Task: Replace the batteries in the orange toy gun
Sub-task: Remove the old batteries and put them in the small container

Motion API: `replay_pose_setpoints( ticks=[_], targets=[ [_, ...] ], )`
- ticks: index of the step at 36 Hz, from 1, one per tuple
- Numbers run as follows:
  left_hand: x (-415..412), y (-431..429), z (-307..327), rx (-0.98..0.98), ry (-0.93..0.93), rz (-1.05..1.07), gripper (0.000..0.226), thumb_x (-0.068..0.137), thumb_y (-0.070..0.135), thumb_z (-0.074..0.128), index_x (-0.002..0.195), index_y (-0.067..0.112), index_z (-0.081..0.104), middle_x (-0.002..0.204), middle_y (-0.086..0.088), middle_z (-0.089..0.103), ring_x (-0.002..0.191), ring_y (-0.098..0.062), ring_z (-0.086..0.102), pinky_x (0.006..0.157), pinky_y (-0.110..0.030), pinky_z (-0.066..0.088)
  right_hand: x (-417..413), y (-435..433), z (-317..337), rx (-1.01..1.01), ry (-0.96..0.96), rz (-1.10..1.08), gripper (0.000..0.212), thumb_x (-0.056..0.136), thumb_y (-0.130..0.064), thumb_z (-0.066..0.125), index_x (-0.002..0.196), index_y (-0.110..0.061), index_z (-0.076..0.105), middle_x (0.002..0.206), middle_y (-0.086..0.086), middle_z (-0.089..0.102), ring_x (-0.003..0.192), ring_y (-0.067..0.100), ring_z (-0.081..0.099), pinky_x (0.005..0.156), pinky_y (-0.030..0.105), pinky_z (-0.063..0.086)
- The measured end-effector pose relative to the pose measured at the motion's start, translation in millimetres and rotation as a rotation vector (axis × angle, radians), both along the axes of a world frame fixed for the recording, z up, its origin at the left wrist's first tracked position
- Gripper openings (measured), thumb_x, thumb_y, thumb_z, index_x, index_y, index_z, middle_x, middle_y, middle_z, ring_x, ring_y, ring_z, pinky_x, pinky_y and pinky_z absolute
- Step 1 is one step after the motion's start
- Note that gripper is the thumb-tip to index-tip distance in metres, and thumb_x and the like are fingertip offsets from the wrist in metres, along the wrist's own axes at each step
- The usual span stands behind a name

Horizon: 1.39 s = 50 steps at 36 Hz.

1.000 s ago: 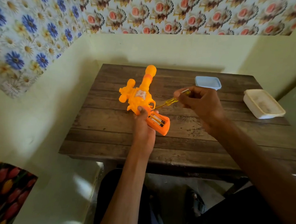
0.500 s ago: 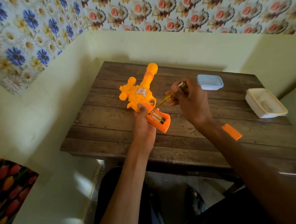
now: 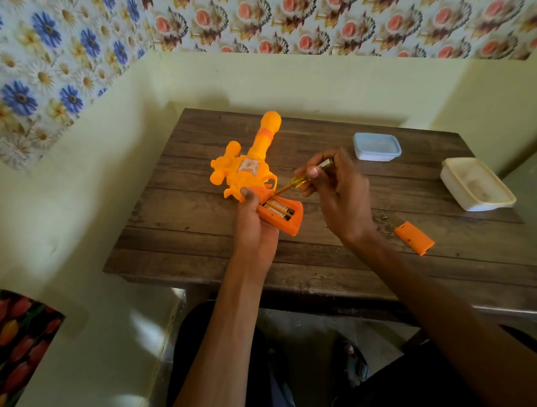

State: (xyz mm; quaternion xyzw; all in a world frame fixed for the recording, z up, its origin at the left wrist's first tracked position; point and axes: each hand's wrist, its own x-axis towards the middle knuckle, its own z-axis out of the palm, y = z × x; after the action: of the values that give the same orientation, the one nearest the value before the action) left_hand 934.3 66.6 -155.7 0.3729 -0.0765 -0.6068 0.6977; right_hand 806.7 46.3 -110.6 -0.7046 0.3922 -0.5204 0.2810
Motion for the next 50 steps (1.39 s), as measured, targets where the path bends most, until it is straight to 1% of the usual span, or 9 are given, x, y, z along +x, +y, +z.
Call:
replay_pose_setpoints(
  ticks=[5, 14, 21, 24, 29, 32, 37, 43, 50],
  targets=[
    [-0.3, -1.3, -0.5, 0.015, 0.008, -0.015, 0.047, 0.104, 0.041, 0.033, 0.14, 0.014, 0.044, 0.126, -0.013, 0.062, 0.108, -0.026, 0.063, 0.087, -0.044, 0.053, -6.2, 8.9, -14.0, -0.005, -0.05, 0.027, 0.007, 0.098, -0.007, 0.053, 0.098, -0.001, 0.053, 0.093, 0.012, 0.07, 0.079, 0.02, 0.07, 0.067, 0.037, 0.06],
    [-1.1, 0.6, -4.7, -0.033, -0.053, -0.037, 0.046, 0.103, 0.041, 0.033, 0.142, 0.018, 0.043, 0.13, -0.008, 0.061, 0.109, -0.022, 0.063, 0.08, -0.038, 0.054, -12.3, -6.4, -8.8, 0.074, -0.026, 0.087, 0.012, 0.098, -0.01, 0.054, 0.101, 0.001, 0.054, 0.093, 0.012, 0.072, 0.075, 0.019, 0.072, 0.065, 0.03, 0.059],
    [-2.4, 0.9, -6.9, -0.042, -0.216, -0.054, 0.045, 0.102, 0.038, 0.038, 0.14, 0.015, 0.043, 0.12, -0.01, 0.06, 0.092, -0.017, 0.062, 0.078, -0.034, 0.054, 11.0, -55.0, 34.9, 0.101, 0.357, 0.13, 0.007, 0.092, -0.009, 0.059, 0.086, -0.01, 0.057, 0.074, 0.001, 0.07, 0.059, 0.002, 0.067, 0.06, 0.019, 0.053],
    [-4.4, -0.4, -5.8, 0.007, -0.186, -0.064, 0.038, 0.1, 0.036, 0.044, 0.133, 0.018, 0.05, 0.117, -0.009, 0.063, 0.094, -0.018, 0.063, 0.08, -0.037, 0.053, 29.0, -70.7, 51.7, 0.072, 0.563, 0.198, 0.017, 0.092, -0.014, 0.06, 0.094, 0.003, 0.058, 0.079, 0.007, 0.069, 0.068, 0.014, 0.067, 0.07, 0.036, 0.054],
    [-2.0, -3.6, -10.0, -0.004, -0.098, -0.064, 0.037, 0.1, 0.041, 0.042, 0.125, 0.016, 0.054, 0.101, -0.005, 0.065, 0.084, -0.016, 0.064, 0.068, -0.035, 0.054, 39.4, -78.6, 59.1, 0.071, 0.65, 0.306, 0.015, 0.095, -0.009, 0.056, 0.098, 0.005, 0.057, 0.076, -0.006, 0.067, 0.054, -0.004, 0.064, 0.064, 0.028, 0.057],
    [2.4, -3.7, -8.2, 0.0, -0.022, -0.063, 0.038, 0.101, 0.036, 0.041, 0.129, 0.013, 0.052, 0.099, -0.006, 0.066, 0.085, -0.018, 0.064, 0.078, -0.038, 0.054, 32.6, -71.8, 55.9, 0.071, 0.555, 0.223, 0.015, 0.093, -0.01, 0.059, 0.095, 0.005, 0.058, 0.08, 0.007, 0.071, 0.062, 0.009, 0.068, 0.069, 0.037, 0.057],
    [6.6, -5.3, -7.3, -0.049, 0.059, -0.042, 0.033, 0.105, 0.031, 0.035, 0.123, 0.012, 0.056, 0.108, -0.008, 0.066, 0.096, -0.021, 0.063, 0.091, -0.041, 0.049, 7.8, -30.7, 32.8, 0.069, 0.201, 0.173, 0.005, 0.093, -0.004, 0.057, 0.094, 0.002, 0.057, 0.073, 0.003, 0.07, 0.059, 0.012, 0.07, 0.057, 0.028, 0.057],
    [-0.4, -4.1, -10.4, -0.074, 0.009, -0.089, 0.053, 0.104, 0.04, 0.028, 0.146, 0.01, 0.038, 0.142, -0.02, 0.051, 0.13, -0.036, 0.049, 0.101, -0.05, 0.045, -4.4, 8.5, -4.0, -0.078, 0.109, 0.071, 0.003, 0.097, -0.003, 0.053, 0.097, -0.005, 0.055, 0.083, 0.007, 0.07, 0.069, 0.008, 0.07, 0.062, 0.033, 0.059],
    [-2.7, -2.7, -12.1, -0.011, -0.078, -0.065, 0.043, 0.104, 0.038, 0.033, 0.134, 0.012, 0.05, 0.119, -0.014, 0.066, 0.107, -0.026, 0.064, 0.092, -0.044, 0.05, -5.1, -8.2, 7.8, -0.063, 0.143, 0.145, 0.003, 0.095, 0.001, 0.052, 0.096, 0.002, 0.055, 0.081, 0.012, 0.069, 0.063, 0.01, 0.07, 0.058, 0.029, 0.059]
  ],
)
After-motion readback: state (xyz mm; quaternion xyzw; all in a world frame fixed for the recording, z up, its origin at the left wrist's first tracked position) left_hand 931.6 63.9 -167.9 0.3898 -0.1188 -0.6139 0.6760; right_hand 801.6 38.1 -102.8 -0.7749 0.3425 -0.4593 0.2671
